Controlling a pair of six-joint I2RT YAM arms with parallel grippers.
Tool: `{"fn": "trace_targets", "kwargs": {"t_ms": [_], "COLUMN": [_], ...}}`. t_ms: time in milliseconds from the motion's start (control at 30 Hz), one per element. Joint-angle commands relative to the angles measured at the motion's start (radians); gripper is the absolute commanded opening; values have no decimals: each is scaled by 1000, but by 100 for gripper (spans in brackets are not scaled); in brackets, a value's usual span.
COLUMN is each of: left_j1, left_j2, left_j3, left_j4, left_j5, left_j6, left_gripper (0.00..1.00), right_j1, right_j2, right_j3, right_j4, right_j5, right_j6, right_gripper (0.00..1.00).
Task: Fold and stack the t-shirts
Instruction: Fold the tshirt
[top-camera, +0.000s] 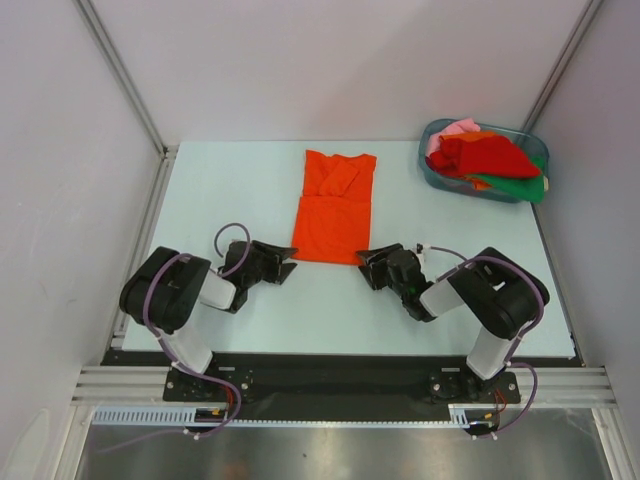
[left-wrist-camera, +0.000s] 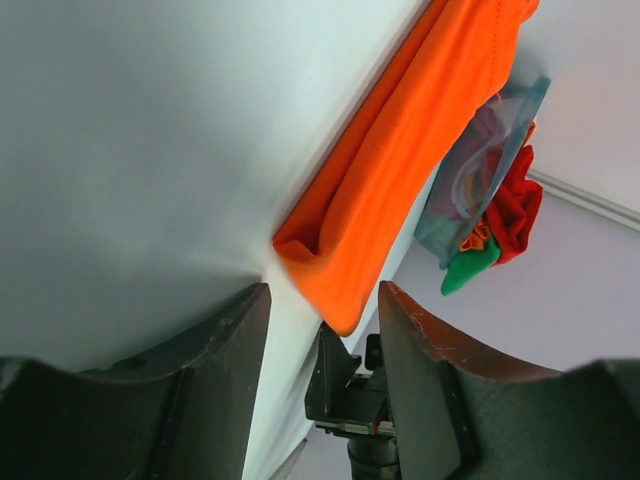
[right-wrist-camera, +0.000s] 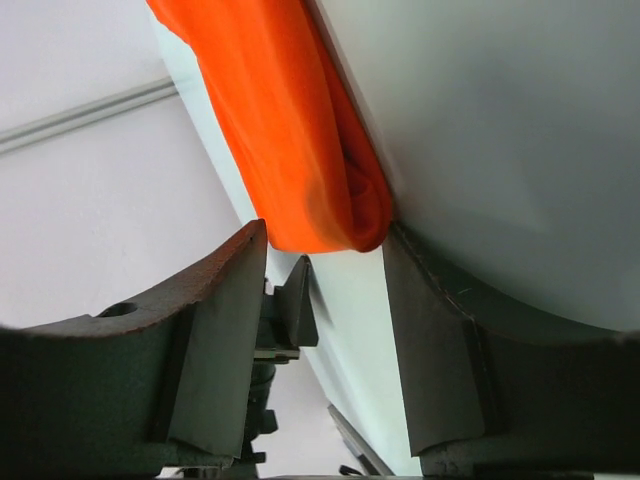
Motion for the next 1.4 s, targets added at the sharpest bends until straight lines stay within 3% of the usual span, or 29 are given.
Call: {"fn": "trace_targets", "kwargs": {"t_ms": [0, 433, 667, 700, 733, 800, 867, 933, 1167, 1267, 1367], "left_j1": [17, 24, 30, 30, 30, 32, 29, 23, -110, -198, -307], "left_j2": [59, 57, 91, 95, 109, 123, 116, 93, -107, -232, -403], "left_j3": [-14, 26, 25, 25, 25, 34, 31, -6, -127, -210, -305], "left_j4": [-71, -178, -129, -118, -105, -65, -49, -33, -91, -123, -196], "left_j5": [-5, -65, -63, -62, -54, -36, -23, -25, -74, -118, -190], "left_j6": [-18, 37, 39, 42, 48, 75, 100, 109, 109, 59, 7], "left_gripper": [54, 46, 33, 31, 22, 1, 0, 0, 0, 0, 0], "right_j1": [-2, 23, 17, 17, 14, 4, -11, -16, 9, 41, 89], "right_j2": [29, 29, 39, 44, 51, 64, 56, 38, -172, -344, -592], "right_j3": [7, 26, 34, 34, 37, 32, 3, -18, -158, -215, -267], "right_j4": [-68, -175, -183, -183, -181, -151, -128, -117, -192, -299, -547], "right_j5": [39, 77, 91, 88, 82, 62, 30, 2, -30, -21, 5], "right_j6": [35, 52, 46, 42, 41, 10, -38, -80, -203, -212, -206], "right_gripper": [55, 46, 40, 36, 31, 8, 0, 0, 0, 0, 0]}}
